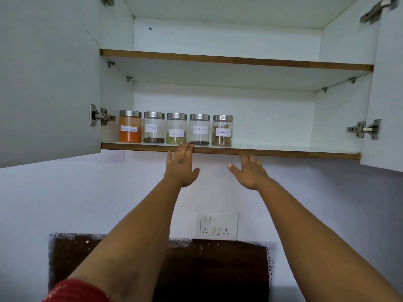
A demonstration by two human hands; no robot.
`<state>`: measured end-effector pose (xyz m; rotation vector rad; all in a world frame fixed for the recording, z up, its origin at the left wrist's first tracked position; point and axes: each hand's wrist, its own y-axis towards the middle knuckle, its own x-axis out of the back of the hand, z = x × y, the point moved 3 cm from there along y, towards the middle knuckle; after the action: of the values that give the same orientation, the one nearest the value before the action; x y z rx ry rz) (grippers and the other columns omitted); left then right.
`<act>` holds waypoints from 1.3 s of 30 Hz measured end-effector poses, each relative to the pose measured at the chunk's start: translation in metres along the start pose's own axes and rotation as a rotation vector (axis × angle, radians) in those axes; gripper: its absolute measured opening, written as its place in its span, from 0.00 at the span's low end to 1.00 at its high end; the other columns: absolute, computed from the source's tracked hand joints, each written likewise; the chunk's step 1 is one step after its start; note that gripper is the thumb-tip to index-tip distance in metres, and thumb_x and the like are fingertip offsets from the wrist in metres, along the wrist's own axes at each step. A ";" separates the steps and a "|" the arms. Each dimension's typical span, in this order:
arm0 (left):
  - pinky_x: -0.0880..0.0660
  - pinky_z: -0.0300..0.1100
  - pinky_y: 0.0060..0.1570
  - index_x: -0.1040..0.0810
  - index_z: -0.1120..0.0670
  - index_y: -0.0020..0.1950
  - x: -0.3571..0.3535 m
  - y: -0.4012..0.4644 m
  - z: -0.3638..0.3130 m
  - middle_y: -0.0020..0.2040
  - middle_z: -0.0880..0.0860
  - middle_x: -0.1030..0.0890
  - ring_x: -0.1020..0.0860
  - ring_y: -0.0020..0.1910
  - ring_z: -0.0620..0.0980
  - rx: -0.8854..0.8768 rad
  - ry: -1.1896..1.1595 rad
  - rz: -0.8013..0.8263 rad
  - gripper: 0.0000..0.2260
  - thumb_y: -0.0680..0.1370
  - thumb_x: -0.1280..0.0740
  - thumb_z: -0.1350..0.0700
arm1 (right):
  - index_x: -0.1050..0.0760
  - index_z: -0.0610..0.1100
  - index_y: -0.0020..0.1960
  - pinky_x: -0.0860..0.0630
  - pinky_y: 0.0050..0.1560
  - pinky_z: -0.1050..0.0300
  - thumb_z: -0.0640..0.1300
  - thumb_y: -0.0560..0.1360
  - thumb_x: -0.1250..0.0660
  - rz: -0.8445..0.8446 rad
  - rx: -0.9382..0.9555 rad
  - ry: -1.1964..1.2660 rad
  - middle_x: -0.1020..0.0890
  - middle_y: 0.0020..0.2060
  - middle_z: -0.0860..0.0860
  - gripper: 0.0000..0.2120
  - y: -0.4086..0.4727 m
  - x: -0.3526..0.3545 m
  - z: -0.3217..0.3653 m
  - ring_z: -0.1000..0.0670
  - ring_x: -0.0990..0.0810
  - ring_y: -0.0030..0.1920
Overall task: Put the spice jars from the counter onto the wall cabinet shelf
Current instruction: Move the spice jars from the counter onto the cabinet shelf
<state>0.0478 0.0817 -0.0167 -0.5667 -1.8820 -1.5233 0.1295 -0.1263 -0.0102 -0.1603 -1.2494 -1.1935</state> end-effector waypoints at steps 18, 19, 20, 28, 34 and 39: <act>0.37 0.48 0.70 0.39 0.54 0.75 -0.096 -0.319 -0.071 0.71 0.52 0.34 0.36 0.71 0.52 0.308 -0.501 0.218 0.31 0.77 0.33 0.45 | 0.25 0.48 0.62 0.29 0.65 0.45 0.58 0.80 0.43 -0.141 -0.466 0.720 0.24 0.58 0.50 0.19 -0.220 -0.123 -0.107 0.46 0.28 0.64; 0.37 0.48 0.70 0.39 0.54 0.75 -0.103 -0.339 -0.068 0.71 0.52 0.34 0.37 0.72 0.52 0.331 -0.480 0.262 0.31 0.77 0.33 0.45 | 0.25 0.47 0.62 0.29 0.63 0.48 0.57 0.80 0.43 -0.153 -0.528 0.759 0.24 0.55 0.51 0.19 -0.230 -0.130 -0.114 0.48 0.27 0.60; 0.38 0.48 0.70 0.39 0.55 0.76 -0.110 -0.355 -0.065 0.71 0.52 0.35 0.37 0.72 0.52 0.364 -0.466 0.305 0.31 0.77 0.33 0.45 | 0.24 0.46 0.61 0.28 0.59 0.51 0.55 0.80 0.42 -0.162 -0.591 0.785 0.24 0.52 0.51 0.17 -0.238 -0.138 -0.119 0.49 0.26 0.56; 0.37 0.50 0.71 0.40 0.56 0.76 -0.133 -0.447 -0.052 0.73 0.54 0.36 0.38 0.73 0.54 0.540 -0.406 0.517 0.33 0.76 0.31 0.47 | 0.23 0.46 0.59 0.33 0.62 0.47 0.51 0.80 0.42 0.084 -0.698 0.448 0.23 0.61 0.45 0.14 -0.334 -0.216 -0.134 0.42 0.31 0.64; 0.39 0.47 0.70 0.39 0.57 0.75 -0.148 -0.479 -0.057 0.72 0.54 0.35 0.38 0.73 0.53 0.586 -0.402 0.628 0.31 0.76 0.32 0.48 | 0.23 0.45 0.58 0.31 0.63 0.47 0.48 0.77 0.35 0.222 -0.396 0.265 0.21 0.57 0.46 0.12 -0.385 -0.261 -0.122 0.43 0.29 0.64; 0.38 0.45 0.70 0.38 0.56 0.74 -0.157 -0.490 -0.057 0.71 0.55 0.35 0.38 0.71 0.54 0.603 -0.472 0.712 0.27 0.77 0.33 0.54 | 0.36 0.46 0.72 0.36 0.70 0.45 0.52 0.69 0.25 0.434 -0.169 0.144 0.48 0.77 0.42 0.37 -0.396 -0.296 -0.096 0.40 0.45 0.76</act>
<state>-0.1648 -0.0781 -0.4610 -1.1984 -2.0132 -0.3538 -0.0631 -0.1863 -0.4717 -0.4398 -0.9271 -0.9126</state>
